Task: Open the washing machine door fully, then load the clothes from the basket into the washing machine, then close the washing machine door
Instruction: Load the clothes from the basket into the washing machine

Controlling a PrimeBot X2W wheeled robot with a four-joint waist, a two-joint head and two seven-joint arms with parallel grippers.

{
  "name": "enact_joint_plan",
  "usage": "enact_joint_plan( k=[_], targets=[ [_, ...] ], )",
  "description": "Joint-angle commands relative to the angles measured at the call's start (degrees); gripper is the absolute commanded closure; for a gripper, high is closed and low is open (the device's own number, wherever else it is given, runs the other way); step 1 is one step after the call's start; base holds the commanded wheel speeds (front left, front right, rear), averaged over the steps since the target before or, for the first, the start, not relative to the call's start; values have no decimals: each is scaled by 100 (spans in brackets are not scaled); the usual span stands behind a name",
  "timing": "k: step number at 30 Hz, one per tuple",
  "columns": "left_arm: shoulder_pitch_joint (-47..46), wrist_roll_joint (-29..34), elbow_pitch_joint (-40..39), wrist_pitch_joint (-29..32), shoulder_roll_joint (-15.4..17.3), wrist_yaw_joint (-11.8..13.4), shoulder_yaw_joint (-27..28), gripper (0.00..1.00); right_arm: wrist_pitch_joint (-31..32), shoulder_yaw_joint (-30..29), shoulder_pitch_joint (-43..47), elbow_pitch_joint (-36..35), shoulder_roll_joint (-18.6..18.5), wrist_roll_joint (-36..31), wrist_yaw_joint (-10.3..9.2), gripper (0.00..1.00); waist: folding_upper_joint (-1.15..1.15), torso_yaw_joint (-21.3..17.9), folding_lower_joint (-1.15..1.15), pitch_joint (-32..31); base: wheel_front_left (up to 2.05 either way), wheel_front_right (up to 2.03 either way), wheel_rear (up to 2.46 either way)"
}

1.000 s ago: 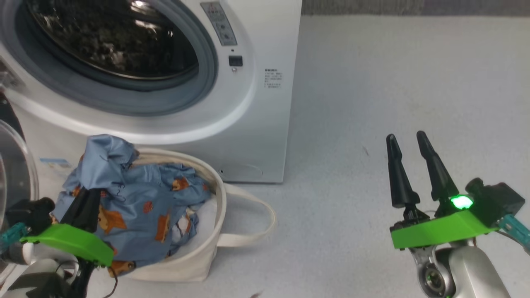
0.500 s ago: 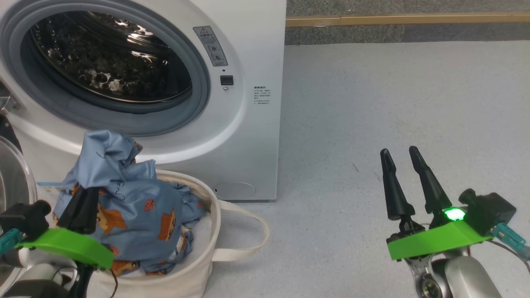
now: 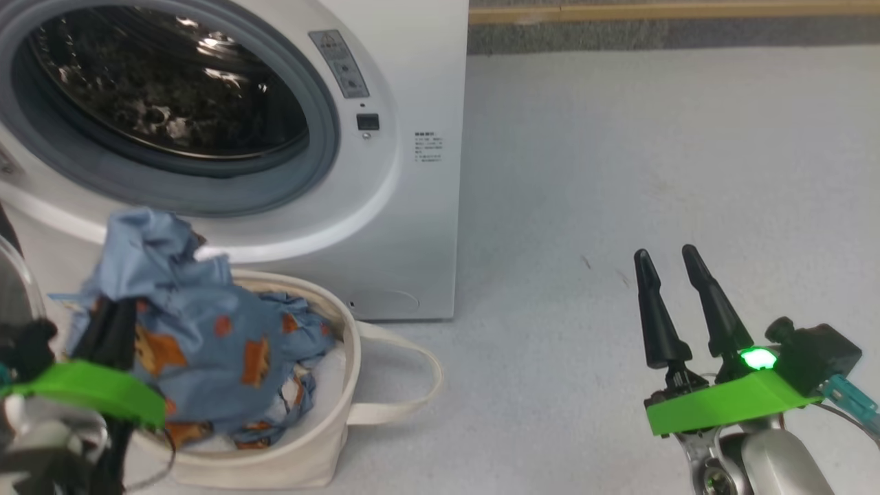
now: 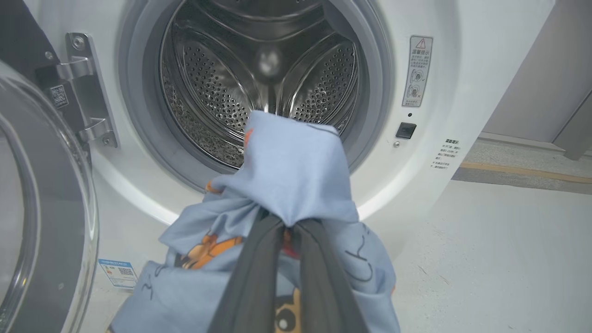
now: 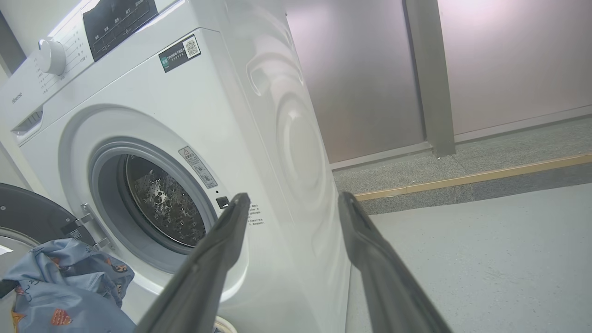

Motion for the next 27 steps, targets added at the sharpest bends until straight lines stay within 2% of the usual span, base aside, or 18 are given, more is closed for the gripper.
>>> enact_joint_plan(
  k=[1,9,17,23,27],
  targets=[
    [-523,30,-64,11,334,-25,284,100,18,87,-202,-224,-35,-39,6,0,0,-34,1,102,0,0,0],
    [-1453,12,484,113,387,-282,353,100,6,-2,-342,-440,59,-202,6,0,0,-181,1,679,0,0,0],
    [-2819,-42,1498,112,680,-536,496,100,-65,-58,-522,-747,150,-430,6,0,0,-449,1,1622,0,0,0],
    [-3845,-77,2128,106,729,-590,356,100,-167,-100,-595,-940,158,-370,6,0,0,-555,1,2267,0,0,0],
    [-4467,-276,2268,107,826,-594,159,100,-225,-98,-653,-1060,159,-346,6,0,0,-640,1,2673,0,0,0]
  ],
)
